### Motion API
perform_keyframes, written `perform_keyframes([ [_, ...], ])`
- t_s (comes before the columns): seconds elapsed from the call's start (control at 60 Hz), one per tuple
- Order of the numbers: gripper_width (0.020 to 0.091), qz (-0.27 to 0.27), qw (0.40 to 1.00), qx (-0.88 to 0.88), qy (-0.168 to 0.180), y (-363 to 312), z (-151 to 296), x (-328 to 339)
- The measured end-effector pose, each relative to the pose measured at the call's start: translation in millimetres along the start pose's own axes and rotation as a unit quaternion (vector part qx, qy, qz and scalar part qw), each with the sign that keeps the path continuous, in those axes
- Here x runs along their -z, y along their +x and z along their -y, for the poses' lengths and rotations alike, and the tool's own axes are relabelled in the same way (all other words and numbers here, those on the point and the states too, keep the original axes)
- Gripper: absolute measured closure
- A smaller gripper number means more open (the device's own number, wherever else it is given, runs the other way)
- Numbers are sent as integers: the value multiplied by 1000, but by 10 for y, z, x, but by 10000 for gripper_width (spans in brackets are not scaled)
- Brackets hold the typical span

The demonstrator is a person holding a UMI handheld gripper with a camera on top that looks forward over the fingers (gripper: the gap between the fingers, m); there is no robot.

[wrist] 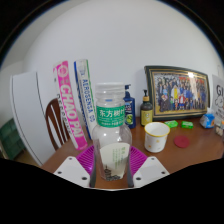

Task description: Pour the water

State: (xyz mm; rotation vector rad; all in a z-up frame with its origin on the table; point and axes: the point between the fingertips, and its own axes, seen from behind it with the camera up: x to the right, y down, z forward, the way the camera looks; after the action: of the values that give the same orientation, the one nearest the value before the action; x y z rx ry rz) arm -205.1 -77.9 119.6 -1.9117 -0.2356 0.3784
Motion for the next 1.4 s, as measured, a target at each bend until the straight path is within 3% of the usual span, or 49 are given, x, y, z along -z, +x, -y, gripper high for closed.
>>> perform_keyframes([
  [0.183, 676, 72, 973, -217, 22, -294, 675, -400],
  [0.383, 678, 145, 857, -494, 22, -233, 1162, -772],
  [0.683, 676, 208, 596, -775, 20, 181, 1280, -1049],
  [0.817, 677, 210, 555, -805, 7, 206, 1158, -1083],
  [0.983, 676, 206, 599, -773, -3, 197, 1167, -1048],
  [1.083, 677, 185, 703, -687, -16, 208, 1143, -991],
  [1.167, 677, 158, 798, -581, -5, 375, 1206, -874],
  [1.283, 676, 89, 912, -399, 26, 876, 1412, -690],
  [1.4, 675, -8, 970, -237, 58, 1550, 1550, -531],
])
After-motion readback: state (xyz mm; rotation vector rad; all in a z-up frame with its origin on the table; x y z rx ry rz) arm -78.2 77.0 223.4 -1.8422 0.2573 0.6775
